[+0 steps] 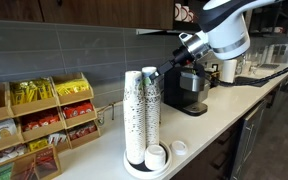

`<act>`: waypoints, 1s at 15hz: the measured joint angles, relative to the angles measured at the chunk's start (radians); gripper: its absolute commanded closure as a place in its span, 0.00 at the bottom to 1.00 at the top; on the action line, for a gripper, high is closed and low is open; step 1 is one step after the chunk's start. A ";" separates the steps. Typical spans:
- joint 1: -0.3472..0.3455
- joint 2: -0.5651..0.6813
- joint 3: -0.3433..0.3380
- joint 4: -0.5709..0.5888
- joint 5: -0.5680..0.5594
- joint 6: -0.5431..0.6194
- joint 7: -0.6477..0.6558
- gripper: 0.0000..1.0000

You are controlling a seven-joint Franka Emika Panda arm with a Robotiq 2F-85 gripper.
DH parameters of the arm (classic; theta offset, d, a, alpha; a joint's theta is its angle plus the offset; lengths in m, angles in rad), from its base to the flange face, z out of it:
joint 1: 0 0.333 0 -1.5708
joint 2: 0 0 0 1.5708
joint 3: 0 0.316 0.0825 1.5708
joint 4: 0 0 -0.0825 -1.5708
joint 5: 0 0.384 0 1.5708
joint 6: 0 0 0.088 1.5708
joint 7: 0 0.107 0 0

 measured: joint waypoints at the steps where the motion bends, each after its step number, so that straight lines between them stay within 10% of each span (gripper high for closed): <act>1: -0.002 -0.001 0.001 0.000 0.007 0.000 -0.006 0.43; 9: -0.014 -0.006 0.003 0.001 0.051 0.000 -0.033 0.46; 13: -0.022 -0.016 0.004 0.001 0.065 0.000 -0.043 0.16; 15: -0.027 -0.019 0.006 0.002 0.069 0.000 -0.047 0.24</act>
